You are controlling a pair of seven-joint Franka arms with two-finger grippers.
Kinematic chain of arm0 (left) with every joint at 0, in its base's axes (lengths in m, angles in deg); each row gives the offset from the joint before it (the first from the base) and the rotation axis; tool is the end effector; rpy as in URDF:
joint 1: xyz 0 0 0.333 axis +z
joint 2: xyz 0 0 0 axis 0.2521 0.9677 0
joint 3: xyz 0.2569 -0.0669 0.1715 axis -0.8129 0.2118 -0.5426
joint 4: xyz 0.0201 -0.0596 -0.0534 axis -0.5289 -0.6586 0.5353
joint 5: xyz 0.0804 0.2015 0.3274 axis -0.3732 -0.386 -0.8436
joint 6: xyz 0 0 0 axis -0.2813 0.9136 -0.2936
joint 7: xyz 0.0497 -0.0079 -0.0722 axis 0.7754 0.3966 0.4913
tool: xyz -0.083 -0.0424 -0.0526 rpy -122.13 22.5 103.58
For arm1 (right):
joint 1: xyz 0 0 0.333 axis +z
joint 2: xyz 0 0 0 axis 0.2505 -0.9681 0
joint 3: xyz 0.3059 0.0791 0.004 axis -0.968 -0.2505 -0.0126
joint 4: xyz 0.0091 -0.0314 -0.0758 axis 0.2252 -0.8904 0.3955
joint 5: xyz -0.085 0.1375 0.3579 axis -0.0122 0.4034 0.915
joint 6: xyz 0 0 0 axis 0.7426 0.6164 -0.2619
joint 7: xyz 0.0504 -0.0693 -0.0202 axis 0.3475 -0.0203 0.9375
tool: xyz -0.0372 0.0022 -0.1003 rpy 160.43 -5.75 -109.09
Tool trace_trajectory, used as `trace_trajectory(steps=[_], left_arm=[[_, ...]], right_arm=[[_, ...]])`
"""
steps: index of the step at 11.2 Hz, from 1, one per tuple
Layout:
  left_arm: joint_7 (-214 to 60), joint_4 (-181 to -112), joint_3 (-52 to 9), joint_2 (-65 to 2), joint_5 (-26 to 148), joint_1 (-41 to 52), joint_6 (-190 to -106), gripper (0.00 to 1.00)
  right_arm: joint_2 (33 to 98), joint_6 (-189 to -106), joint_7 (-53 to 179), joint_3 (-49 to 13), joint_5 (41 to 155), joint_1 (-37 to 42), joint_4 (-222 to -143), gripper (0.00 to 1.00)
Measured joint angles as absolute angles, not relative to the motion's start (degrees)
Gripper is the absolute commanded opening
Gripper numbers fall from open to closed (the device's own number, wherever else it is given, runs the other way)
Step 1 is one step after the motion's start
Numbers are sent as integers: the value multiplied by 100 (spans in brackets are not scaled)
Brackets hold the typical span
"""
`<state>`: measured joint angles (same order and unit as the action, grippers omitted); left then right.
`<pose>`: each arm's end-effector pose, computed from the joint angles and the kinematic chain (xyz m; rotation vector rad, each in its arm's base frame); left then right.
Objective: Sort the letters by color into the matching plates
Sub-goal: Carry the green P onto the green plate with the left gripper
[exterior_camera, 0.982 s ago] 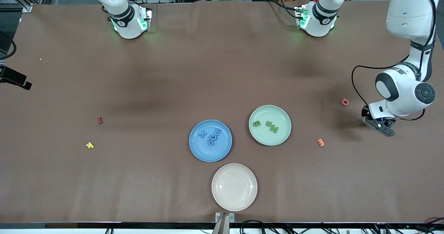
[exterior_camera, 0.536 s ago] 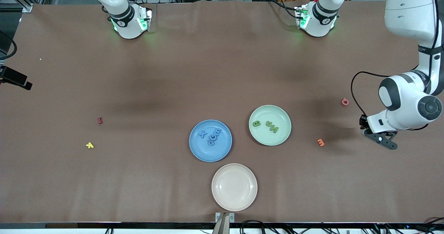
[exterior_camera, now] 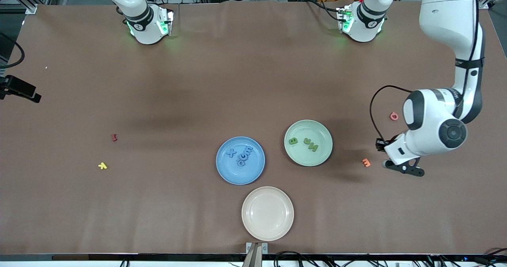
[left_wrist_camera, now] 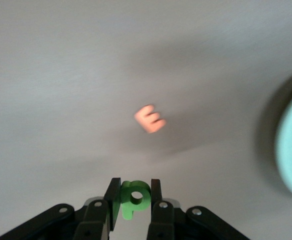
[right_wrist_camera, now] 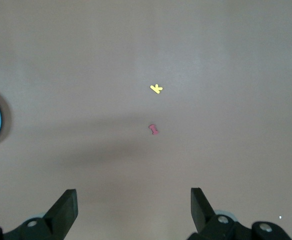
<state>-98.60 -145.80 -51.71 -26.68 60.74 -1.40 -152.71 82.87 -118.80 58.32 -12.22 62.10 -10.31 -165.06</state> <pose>0.6529 -0.0633 0.2747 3.0869 -0.4152 -0.1752 0.5798 -0.0607 0.6315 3.1356 -0.1745 -0.0175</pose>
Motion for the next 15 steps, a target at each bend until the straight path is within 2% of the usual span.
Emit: trace_trajectory(steps=[9, 12, 15], left_arm=[[-7677, -14268, -3674, -2487, 6032, -341, -15235, 0], [-7041, -14198, -3580, -2248, 5819, -730, -15384, 0], [-6247, -14174, -3480, -2124, 5772, -854, -15425, 0]], right_arm=[[8327, -11917, 5829, -1222, 6201, -960, -16594, 100], [8506, -12335, 5829, -1222, 6200, -951, -17062, 100], [8625, -12347, 5829, -1222, 6200, -936, -17195, 100]])
